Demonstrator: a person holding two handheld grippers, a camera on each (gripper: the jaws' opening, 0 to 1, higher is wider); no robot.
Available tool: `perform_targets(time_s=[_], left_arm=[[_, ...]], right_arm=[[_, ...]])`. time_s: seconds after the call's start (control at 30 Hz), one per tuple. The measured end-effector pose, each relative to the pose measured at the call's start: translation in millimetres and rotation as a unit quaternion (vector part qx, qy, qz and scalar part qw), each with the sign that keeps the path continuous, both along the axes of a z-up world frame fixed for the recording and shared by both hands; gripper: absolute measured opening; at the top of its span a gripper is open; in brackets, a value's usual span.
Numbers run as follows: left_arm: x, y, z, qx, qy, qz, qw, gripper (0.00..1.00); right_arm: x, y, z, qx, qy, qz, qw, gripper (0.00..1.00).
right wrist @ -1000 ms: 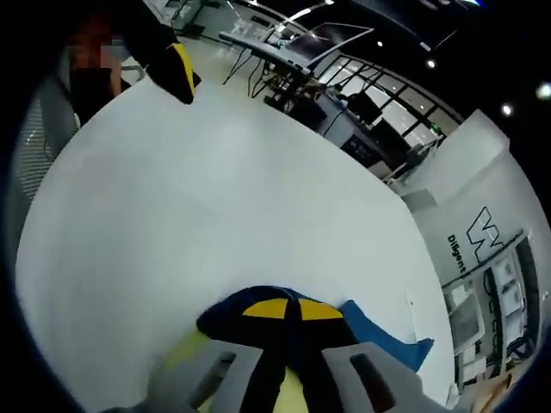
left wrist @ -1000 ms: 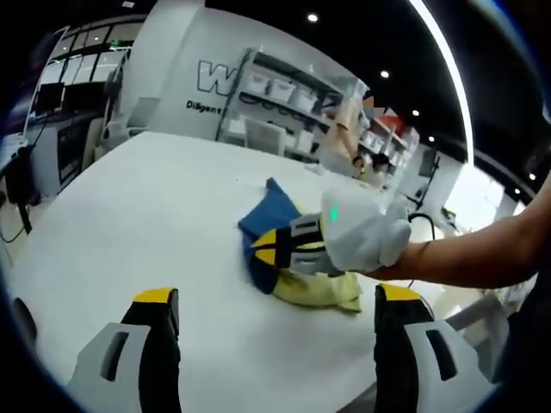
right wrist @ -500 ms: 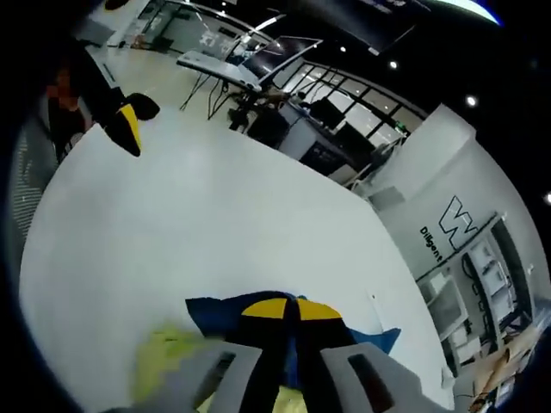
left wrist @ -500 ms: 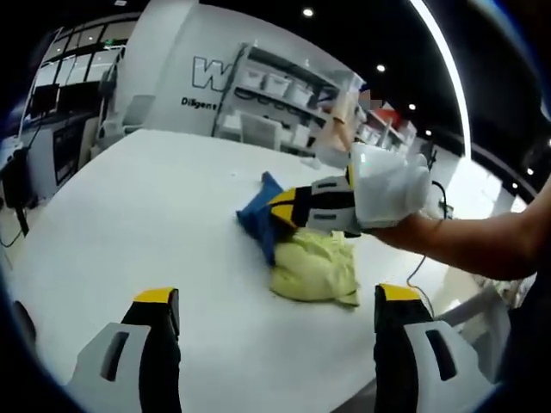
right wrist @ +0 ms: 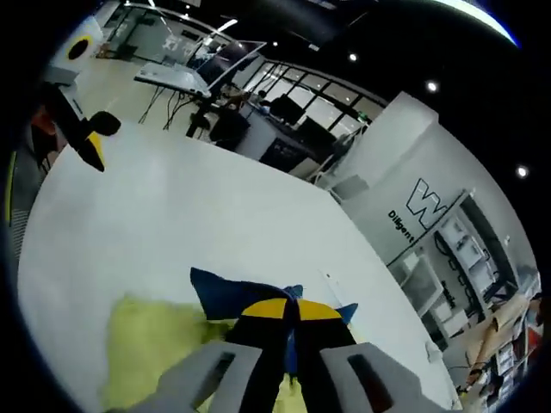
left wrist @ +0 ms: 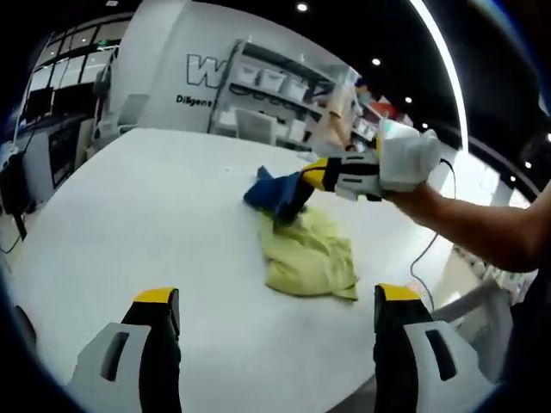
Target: Fold the garment on the visible template until the final outline fits inside the template.
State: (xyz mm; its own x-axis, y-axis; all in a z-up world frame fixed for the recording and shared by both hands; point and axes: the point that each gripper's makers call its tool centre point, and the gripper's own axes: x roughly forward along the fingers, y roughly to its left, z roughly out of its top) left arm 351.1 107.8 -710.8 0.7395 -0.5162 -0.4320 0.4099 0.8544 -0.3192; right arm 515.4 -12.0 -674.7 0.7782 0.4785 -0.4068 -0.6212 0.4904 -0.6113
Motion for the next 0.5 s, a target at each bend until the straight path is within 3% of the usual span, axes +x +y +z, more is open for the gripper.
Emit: perform_targets(time_s=[0.5], left_arm=[[-3.3,-6,-5.1,0.011,0.008,-0.013,0.9998,0.88]], right_arm=[[11,-93,24.6,0.019,-0.022,-0.089,0.9956,0.0]])
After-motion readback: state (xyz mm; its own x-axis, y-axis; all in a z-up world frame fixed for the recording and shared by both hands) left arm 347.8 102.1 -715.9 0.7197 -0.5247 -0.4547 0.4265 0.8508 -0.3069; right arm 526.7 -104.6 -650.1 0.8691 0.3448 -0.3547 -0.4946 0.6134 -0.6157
